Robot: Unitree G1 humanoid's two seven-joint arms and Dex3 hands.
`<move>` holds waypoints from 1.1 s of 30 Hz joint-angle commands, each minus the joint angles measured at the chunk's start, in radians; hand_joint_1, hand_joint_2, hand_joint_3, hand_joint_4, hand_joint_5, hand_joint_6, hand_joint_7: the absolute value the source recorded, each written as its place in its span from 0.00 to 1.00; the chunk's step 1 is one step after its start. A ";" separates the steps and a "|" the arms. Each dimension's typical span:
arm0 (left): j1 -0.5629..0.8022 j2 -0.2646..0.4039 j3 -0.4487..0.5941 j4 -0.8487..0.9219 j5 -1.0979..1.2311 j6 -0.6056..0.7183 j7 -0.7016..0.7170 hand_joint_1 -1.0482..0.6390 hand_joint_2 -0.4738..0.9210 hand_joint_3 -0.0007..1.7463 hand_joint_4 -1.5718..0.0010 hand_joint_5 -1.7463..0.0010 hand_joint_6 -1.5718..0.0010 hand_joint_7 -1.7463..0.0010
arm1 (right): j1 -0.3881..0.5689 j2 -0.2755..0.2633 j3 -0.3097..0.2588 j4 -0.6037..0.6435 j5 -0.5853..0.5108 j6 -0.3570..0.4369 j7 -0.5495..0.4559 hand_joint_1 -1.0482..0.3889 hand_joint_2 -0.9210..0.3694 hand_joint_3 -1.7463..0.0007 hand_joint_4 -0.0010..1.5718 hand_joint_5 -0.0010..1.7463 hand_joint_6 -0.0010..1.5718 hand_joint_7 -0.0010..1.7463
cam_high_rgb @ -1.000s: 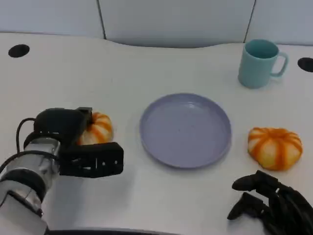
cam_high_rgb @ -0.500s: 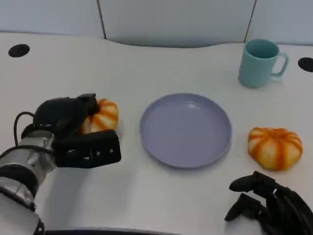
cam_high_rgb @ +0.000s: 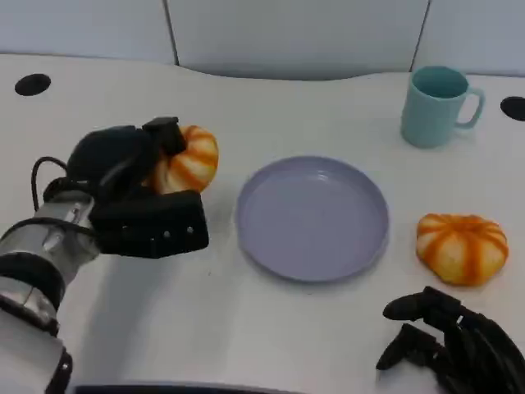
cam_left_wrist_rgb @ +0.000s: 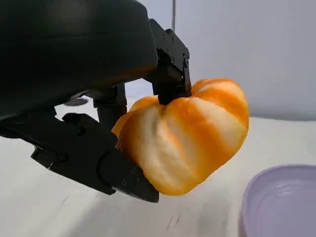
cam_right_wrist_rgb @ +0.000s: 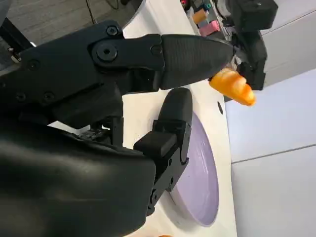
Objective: Grasp the bread from the table and place it into the plate.
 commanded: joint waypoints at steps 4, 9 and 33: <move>-0.061 -0.016 -0.024 -0.023 0.020 -0.053 0.028 0.56 0.97 0.05 0.44 0.00 0.57 0.00 | -0.002 -0.008 0.010 -0.002 -0.019 0.008 -0.024 0.41 0.00 0.74 0.35 0.81 0.34 0.58; -0.087 -0.047 -0.051 -0.028 0.037 -0.047 0.004 0.54 0.96 0.05 0.43 0.00 0.57 0.00 | -0.003 -0.007 0.014 -0.006 -0.016 0.024 -0.028 0.42 0.00 0.73 0.35 0.81 0.34 0.58; -0.142 -0.196 -0.190 -0.015 0.124 -0.090 -0.101 0.52 0.94 0.11 0.41 0.00 0.55 0.00 | 0.009 0.026 0.059 -0.031 -0.028 0.021 -0.046 0.40 0.00 0.75 0.37 0.81 0.37 0.57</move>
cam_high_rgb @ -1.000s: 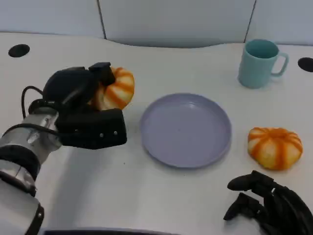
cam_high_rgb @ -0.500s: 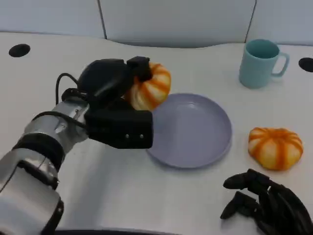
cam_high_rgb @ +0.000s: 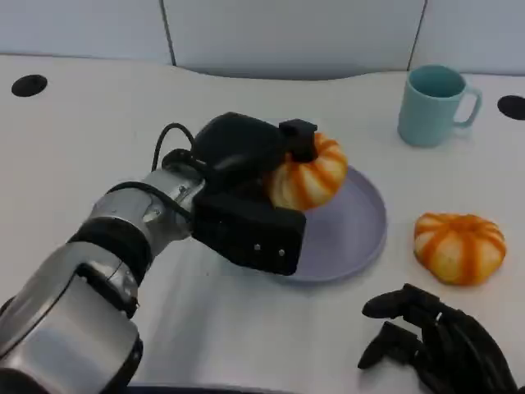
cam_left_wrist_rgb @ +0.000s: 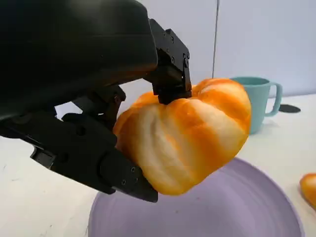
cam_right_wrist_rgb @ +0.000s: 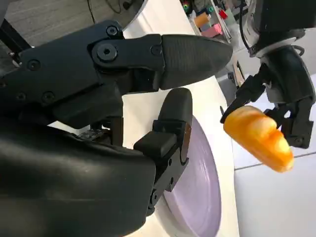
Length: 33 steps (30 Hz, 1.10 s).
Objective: Grasp the bread from the table and place it into the plate.
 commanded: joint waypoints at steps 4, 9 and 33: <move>-0.030 -0.011 -0.041 0.008 0.040 0.003 -0.029 0.50 0.93 0.13 0.41 0.00 0.55 0.00 | 0.021 0.003 0.010 -0.018 -0.006 0.005 -0.005 0.40 0.00 0.75 0.37 0.80 0.38 0.57; -0.037 -0.016 -0.048 0.009 0.040 0.009 -0.048 0.50 0.73 0.46 0.41 0.00 0.56 0.00 | 0.026 0.005 0.012 -0.027 0.002 0.011 -0.001 0.41 0.00 0.74 0.37 0.80 0.38 0.56; -0.083 -0.029 -0.103 0.013 0.095 0.116 -0.158 0.21 1.00 0.01 0.92 0.33 0.82 0.52 | 0.034 0.009 0.016 -0.040 -0.005 0.007 -0.008 0.40 0.00 0.74 0.37 0.81 0.38 0.55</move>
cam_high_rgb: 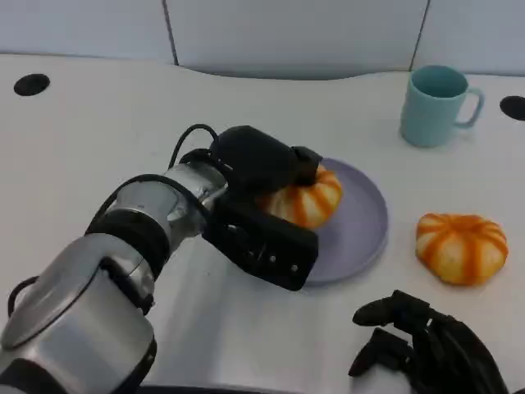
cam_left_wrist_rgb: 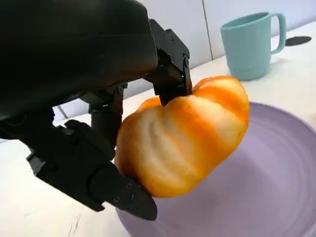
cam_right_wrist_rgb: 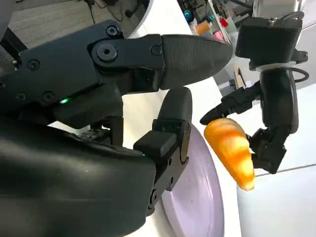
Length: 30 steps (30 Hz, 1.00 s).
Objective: Grasp the bread from the table and place it into the plate.
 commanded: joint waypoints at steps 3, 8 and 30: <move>-0.043 0.005 -0.002 -0.001 0.002 0.003 -0.040 0.18 1.00 0.02 0.98 0.37 0.86 0.56 | 0.005 -0.005 -0.005 0.002 -0.004 -0.010 -0.003 0.40 0.00 0.74 0.37 0.80 0.39 0.55; -0.046 0.007 0.004 -0.002 -0.005 -0.002 -0.064 0.15 1.00 0.05 1.00 0.49 0.90 0.64 | 0.006 -0.004 -0.007 0.003 -0.002 -0.009 -0.002 0.40 0.00 0.74 0.37 0.81 0.39 0.55; -0.048 0.022 0.042 -0.011 -0.041 -0.022 -0.118 0.16 1.00 0.07 0.83 0.53 0.99 0.77 | 0.009 -0.003 -0.004 -0.006 -0.009 -0.007 -0.011 0.41 0.00 0.73 0.37 0.81 0.39 0.55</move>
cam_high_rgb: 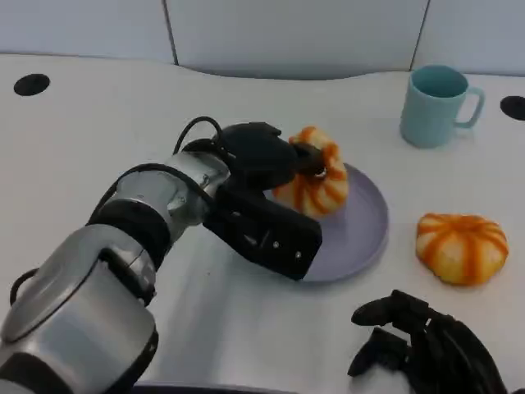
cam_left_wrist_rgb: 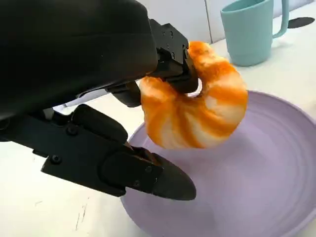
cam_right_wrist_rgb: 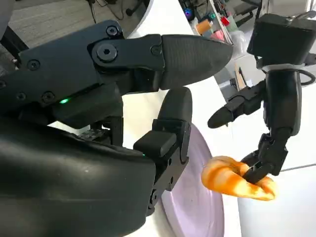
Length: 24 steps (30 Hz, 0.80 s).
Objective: Grasp the bread from the table and place it into the plate.
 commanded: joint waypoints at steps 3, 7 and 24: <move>-0.027 0.023 0.012 -0.012 -0.015 -0.019 -0.001 0.16 1.00 0.09 0.82 0.47 0.91 0.69 | 0.009 -0.004 -0.004 -0.002 -0.002 -0.012 -0.005 0.40 0.00 0.74 0.37 0.81 0.38 0.55; -0.028 0.022 0.009 -0.015 -0.011 -0.012 0.025 0.15 1.00 0.10 0.96 0.12 0.86 0.22 | 0.008 -0.006 -0.003 -0.003 -0.001 -0.005 -0.004 0.40 0.00 0.74 0.37 0.81 0.38 0.55; -0.005 0.042 0.070 -0.023 -0.063 -0.070 0.061 0.15 1.00 0.08 1.00 0.09 1.00 0.10 | 0.003 -0.006 -0.007 0.002 0.001 -0.004 -0.004 0.41 0.00 0.75 0.36 0.81 0.38 0.55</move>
